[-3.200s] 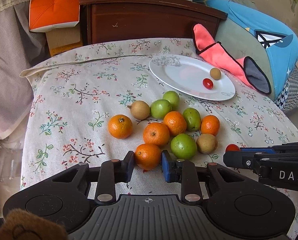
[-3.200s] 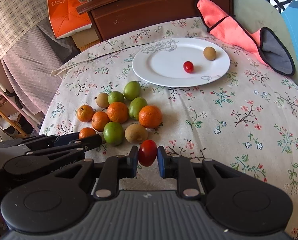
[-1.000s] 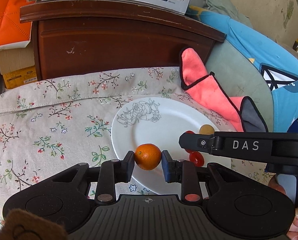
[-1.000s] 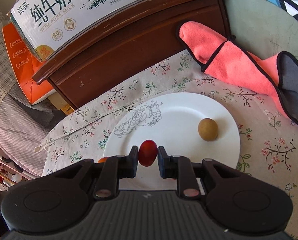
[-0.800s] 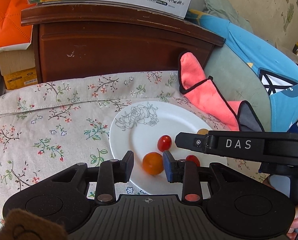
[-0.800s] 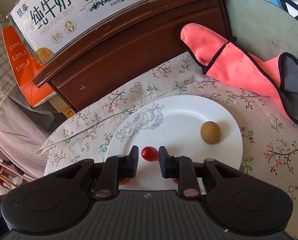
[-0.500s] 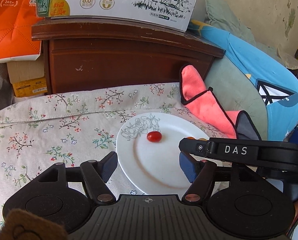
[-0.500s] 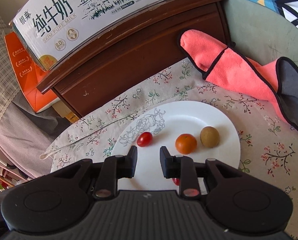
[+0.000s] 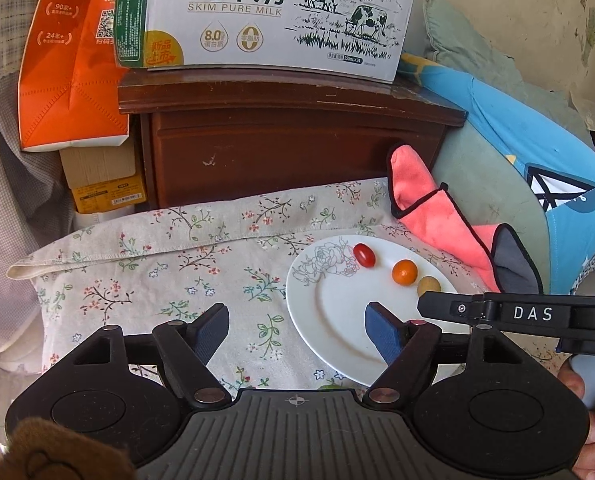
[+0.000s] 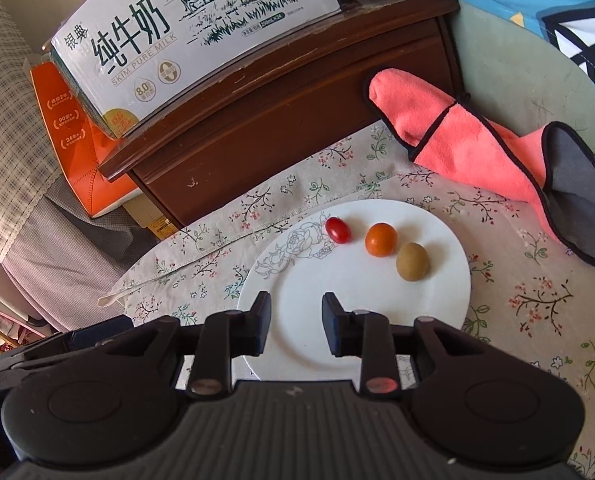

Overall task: Organize fruits
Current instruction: 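Withdraw both grippers from the plate toward the remaining fruits, then grasp a mandarin with the left gripper while the right gripper grasps an orange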

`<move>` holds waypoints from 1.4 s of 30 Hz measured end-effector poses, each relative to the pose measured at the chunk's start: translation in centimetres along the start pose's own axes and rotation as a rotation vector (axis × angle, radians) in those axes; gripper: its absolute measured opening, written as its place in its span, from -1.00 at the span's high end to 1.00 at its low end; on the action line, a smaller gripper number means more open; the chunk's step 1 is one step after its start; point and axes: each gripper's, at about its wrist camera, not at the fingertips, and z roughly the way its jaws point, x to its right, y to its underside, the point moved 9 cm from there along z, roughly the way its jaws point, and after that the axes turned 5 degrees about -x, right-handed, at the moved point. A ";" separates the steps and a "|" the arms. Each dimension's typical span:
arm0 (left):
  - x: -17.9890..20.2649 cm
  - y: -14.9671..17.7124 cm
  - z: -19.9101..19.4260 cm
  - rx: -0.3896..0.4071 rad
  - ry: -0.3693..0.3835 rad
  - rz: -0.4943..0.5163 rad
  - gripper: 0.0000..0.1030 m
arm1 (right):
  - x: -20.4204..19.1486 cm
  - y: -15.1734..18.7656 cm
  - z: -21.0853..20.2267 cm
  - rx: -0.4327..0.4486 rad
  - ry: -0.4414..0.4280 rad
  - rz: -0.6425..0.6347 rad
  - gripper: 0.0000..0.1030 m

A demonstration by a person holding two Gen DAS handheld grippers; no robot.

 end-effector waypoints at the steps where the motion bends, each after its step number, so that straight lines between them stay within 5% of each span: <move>1: -0.2 0.1 -0.2 0.000 -0.004 0.004 -0.48 | 0.0 0.3 -0.2 -0.005 0.000 -0.008 0.42; 20: -5.1 4.2 -1.6 -0.109 -0.080 -0.078 -0.48 | -0.9 4.6 -2.4 -0.089 0.003 -0.123 0.36; 42: -4.9 9.1 0.2 -0.249 -0.092 -0.084 -0.48 | -1.9 9.7 -0.7 -0.227 -0.007 -0.175 0.36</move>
